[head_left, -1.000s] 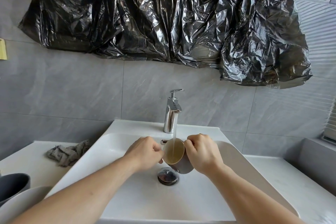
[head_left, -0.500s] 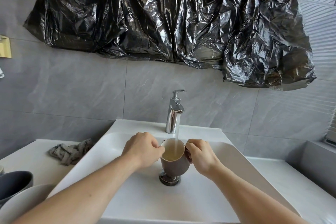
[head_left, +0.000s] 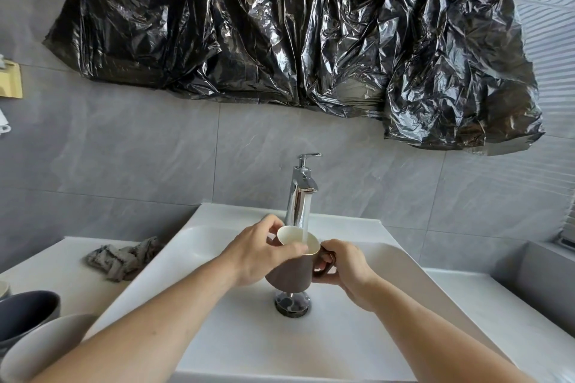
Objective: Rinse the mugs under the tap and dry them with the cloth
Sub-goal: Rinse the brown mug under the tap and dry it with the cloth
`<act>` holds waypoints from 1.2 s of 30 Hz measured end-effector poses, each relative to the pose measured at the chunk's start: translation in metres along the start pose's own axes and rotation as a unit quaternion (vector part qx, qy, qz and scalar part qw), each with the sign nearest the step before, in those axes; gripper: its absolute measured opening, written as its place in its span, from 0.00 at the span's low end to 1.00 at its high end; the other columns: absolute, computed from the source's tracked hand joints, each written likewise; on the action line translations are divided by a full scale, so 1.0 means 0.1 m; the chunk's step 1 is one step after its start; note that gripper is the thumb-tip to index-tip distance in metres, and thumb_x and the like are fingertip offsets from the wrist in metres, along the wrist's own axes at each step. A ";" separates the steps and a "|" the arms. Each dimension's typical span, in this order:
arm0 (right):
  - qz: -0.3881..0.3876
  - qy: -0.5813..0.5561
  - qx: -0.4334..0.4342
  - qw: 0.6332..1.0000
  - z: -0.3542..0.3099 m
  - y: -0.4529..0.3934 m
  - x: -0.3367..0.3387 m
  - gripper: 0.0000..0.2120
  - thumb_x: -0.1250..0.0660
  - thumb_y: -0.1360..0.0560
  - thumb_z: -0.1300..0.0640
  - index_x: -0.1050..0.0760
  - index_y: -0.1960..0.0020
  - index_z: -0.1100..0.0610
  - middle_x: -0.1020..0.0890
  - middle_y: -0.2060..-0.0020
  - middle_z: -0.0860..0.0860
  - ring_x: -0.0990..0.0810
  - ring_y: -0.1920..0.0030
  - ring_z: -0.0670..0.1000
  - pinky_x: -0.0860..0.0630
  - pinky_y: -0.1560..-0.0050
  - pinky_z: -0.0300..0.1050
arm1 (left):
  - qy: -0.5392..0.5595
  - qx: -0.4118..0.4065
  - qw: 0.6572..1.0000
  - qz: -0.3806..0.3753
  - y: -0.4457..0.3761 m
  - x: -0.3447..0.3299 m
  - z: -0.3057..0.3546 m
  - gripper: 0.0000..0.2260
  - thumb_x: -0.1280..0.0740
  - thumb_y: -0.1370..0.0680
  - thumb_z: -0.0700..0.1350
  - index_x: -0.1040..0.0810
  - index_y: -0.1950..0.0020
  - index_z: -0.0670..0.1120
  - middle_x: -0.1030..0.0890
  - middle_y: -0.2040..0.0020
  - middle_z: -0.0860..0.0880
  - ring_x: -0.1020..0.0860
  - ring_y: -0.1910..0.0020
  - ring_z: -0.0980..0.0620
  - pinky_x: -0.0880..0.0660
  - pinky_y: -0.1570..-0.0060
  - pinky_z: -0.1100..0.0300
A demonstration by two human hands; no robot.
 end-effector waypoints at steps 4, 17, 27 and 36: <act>-0.037 -0.043 -0.019 0.998 0.03 0.01 -0.06 0.14 0.43 0.22 0.65 0.32 0.66 0.58 0.26 0.71 0.55 0.26 0.69 0.52 0.15 0.55 0.56 | -0.056 -0.013 0.998 -0.009 0.02 -0.09 -0.02 0.39 0.17 0.50 0.70 0.32 0.46 0.66 0.19 0.46 0.63 0.20 0.46 0.62 0.19 0.45 0.56; -0.072 0.021 -0.081 0.994 0.06 0.06 -0.06 0.16 0.46 0.22 0.61 0.28 0.67 0.58 0.24 0.68 0.57 0.21 0.63 0.57 0.15 0.52 0.65 | 0.004 0.001 1.000 0.010 -0.06 -0.10 -0.08 0.31 0.16 0.47 0.63 0.20 0.47 0.60 0.15 0.51 0.61 0.17 0.51 0.62 0.17 0.47 0.56; 0.025 0.060 -0.073 0.995 0.05 0.00 0.17 0.20 0.44 0.26 0.57 0.34 0.76 0.50 0.36 0.76 0.50 0.33 0.77 0.52 0.17 0.66 0.55 | 0.072 0.012 0.995 -0.068 -0.13 -0.37 -0.07 0.33 0.15 0.43 0.58 0.19 0.40 0.56 0.13 0.48 0.53 0.15 0.47 0.55 0.16 0.45 0.53; 0.118 0.096 -0.025 0.988 -0.02 -0.02 0.38 0.11 0.41 0.25 0.56 0.31 0.65 0.56 0.33 0.72 0.51 0.32 0.79 0.51 0.21 0.72 0.50 | 0.091 -0.021 0.991 -0.094 -0.12 -0.44 -0.05 0.30 0.19 0.31 0.56 0.23 0.32 0.51 0.16 0.41 0.47 0.15 0.43 0.48 0.19 0.38 0.46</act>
Point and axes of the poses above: each hand's wrist, its own y-axis away from the middle knuckle, its own x-axis out of the back of the hand, z = x × y, the point moved 6 cm from there along -y, towards the middle knuckle
